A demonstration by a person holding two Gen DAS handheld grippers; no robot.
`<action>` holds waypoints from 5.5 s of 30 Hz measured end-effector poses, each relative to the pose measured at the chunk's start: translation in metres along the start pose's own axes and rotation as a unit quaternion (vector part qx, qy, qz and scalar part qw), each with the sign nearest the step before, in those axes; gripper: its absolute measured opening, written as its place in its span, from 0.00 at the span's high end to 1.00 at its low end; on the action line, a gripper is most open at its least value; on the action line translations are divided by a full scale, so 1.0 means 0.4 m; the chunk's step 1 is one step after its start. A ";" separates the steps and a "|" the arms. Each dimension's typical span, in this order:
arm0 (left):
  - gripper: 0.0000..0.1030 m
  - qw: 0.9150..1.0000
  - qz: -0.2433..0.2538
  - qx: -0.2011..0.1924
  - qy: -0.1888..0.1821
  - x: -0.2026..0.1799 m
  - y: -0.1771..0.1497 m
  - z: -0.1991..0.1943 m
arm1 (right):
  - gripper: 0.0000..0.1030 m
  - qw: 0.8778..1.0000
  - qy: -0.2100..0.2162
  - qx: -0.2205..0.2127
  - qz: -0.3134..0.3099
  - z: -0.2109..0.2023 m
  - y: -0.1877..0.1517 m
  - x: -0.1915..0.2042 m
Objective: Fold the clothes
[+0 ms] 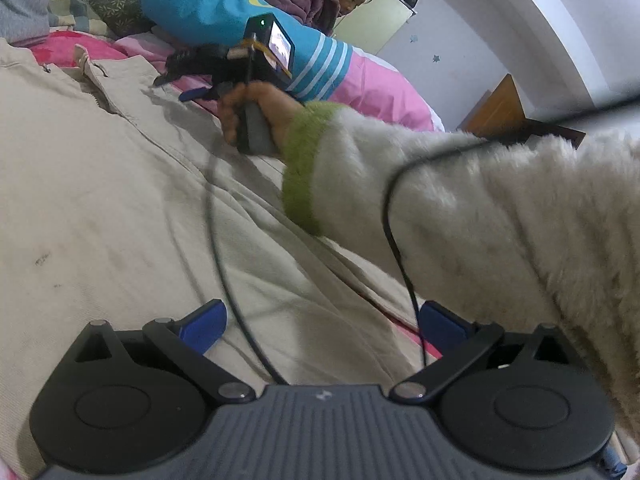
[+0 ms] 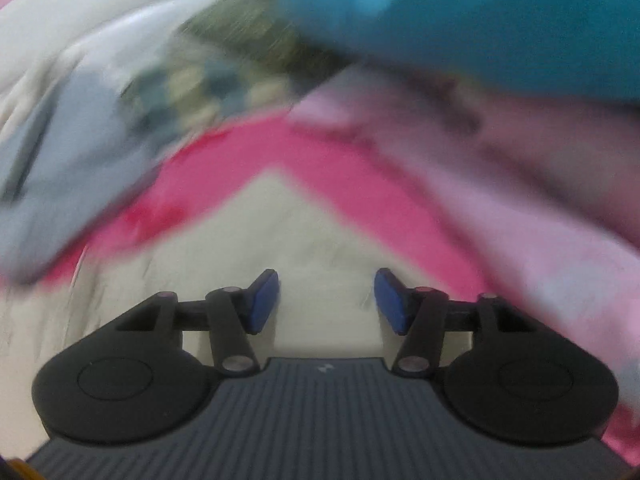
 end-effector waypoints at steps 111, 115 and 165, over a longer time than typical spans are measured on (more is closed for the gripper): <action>0.33 0.957 0.265 0.098 0.068 -0.132 -0.162 -0.184 | 0.88 0.987 -0.106 0.001 0.124 -0.879 -0.740 0.115; 0.33 0.946 0.297 0.098 0.084 -0.139 -0.197 -0.208 | 0.92 0.955 -0.236 -0.008 0.181 -0.976 -0.786 0.030; 0.27 0.919 0.362 0.121 0.098 -0.224 -0.236 -0.232 | 0.61 0.953 -0.273 -0.027 0.133 -1.264 -1.050 0.034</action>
Point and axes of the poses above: each gripper's, at about its wrist camera, not at the fingertips, and z roughly the way its jaws point, x to its left, y to its top, the point moved 4 cm from there along z, roughly the way its jaws point, and after that the axes turned 2 degrees about -z, right-handed, at the moved point
